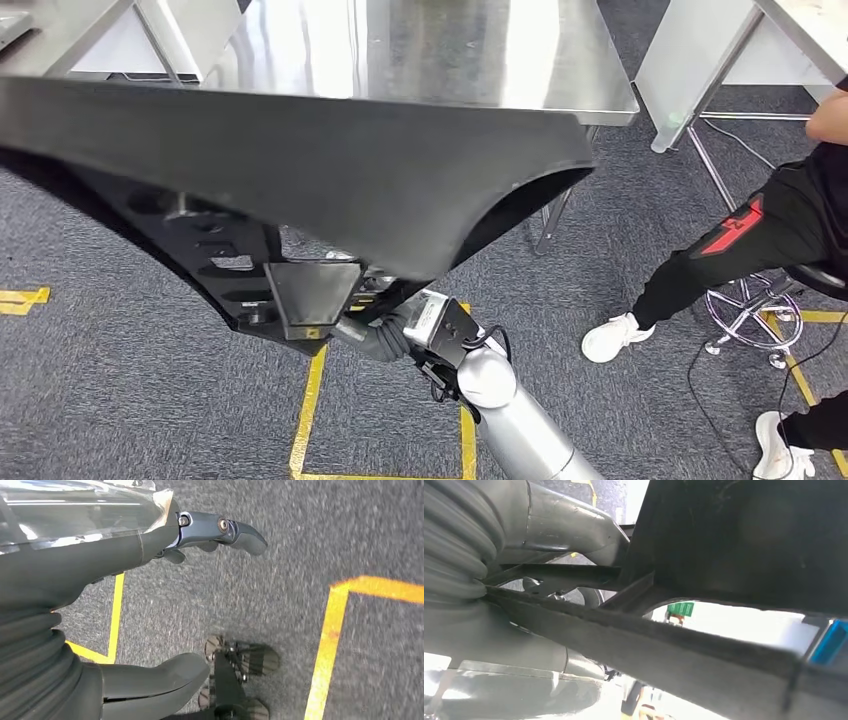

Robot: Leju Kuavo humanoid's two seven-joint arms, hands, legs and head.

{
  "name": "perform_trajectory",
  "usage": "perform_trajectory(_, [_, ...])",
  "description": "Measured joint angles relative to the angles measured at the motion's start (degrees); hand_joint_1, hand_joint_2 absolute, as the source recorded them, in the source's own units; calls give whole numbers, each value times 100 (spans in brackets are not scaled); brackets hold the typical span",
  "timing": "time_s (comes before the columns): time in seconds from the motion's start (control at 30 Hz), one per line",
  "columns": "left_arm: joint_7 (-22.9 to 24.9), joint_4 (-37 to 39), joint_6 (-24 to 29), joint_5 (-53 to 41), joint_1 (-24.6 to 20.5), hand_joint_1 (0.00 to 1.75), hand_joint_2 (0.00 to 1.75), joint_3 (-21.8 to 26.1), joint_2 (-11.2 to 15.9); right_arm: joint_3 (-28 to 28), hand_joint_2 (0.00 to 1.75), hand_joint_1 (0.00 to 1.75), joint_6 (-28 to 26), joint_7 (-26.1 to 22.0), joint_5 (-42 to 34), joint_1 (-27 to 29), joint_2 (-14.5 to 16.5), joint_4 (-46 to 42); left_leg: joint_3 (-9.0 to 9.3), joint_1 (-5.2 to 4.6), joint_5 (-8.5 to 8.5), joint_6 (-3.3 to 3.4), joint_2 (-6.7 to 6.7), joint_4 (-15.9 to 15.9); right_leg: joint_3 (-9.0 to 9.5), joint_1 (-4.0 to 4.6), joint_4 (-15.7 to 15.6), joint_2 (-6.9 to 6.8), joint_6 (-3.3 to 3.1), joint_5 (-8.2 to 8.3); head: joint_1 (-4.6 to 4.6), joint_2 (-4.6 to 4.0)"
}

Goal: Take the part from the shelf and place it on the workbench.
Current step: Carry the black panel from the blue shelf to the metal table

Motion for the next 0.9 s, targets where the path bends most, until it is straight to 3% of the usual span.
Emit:
perform_trajectory(0.17, [-68,0,-82,-14,-3,0,175,-4,1,-10,175,175,-33,38,14,-1,12,0,29,10,10,-12,25,-37,1,17,0,18,-60,5,-1,0])
perform_trajectory(0.4, [-94,0,-122,-22,-3,0,175,-4,19,-18,175,175,-85,76,45,-1,14,-1,11,-13,-14,-20,26,-12,2,2,-7,18,-53,2,-1,0])
perform_trajectory(0.5, [-100,-1,-137,-33,-4,0,175,-4,4,-40,175,175,-91,80,49,4,10,-24,73,8,19,9,41,-115,-24,12,55,9,-34,-51,2,0])
perform_trajectory(0.57, [-103,-1,-143,-52,-9,0,175,-3,-5,-58,175,175,-96,81,53,9,-3,-42,130,45,52,33,61,-191,-246,19,519,1,-51,-271,10,0])
perform_trajectory(0.63, [-100,0,-145,-70,-12,0,175,-1,-7,-78,175,175,-105,83,58,37,-28,-46,134,47,51,41,68,-196,-623,11,1272,-1,-63,-569,16,0])
perform_trajectory(0.67, [-96,0,-146,-73,-11,0,175,0,-12,-86,175,175,-112,84,61,59,-43,-46,133,50,47,36,67,-194,-759,2,1530,-2,-39,-644,16,0])
perform_trajectory(0.7, [-92,0,-147,-76,-11,0,175,0,-17,-91,175,175,-120,85,63,79,-55,-46,133,55,42,29,63,-191,-786,-8,1573,-2,6,-625,16,0])
perform_trajectory(0.73, [-87,0,-147,-79,-11,0,175,0,-24,-95,175,175,-128,85,64,90,-64,-46,138,64,34,15,56,-185,-692,-22,1371,-3,69,-515,16,0])
perform_trajectory(0.8, [-84,0,-146,-81,-13,0,175,0,-33,-97,175,175,-139,86,66,94,-71,-48,151,75,-1,-43,34,-154,-280,-55,551,4,178,-199,16,0])
perform_trajectory(0.83, [-81,0,-143,-82,-15,0,175,0,-36,-98,175,175,-143,86,68,96,-72,-49,151,71,-27,-83,25,-130,-102,-63,212,13,175,-88,16,0])
perform_trajectory(0.9, [-75,0,-131,-85,-16,0,175,0,-37,-100,175,175,-161,89,71,103,-74,-50,144,60,-58,-153,14,-104,33,-42,-24,29,71,-32,14,0])
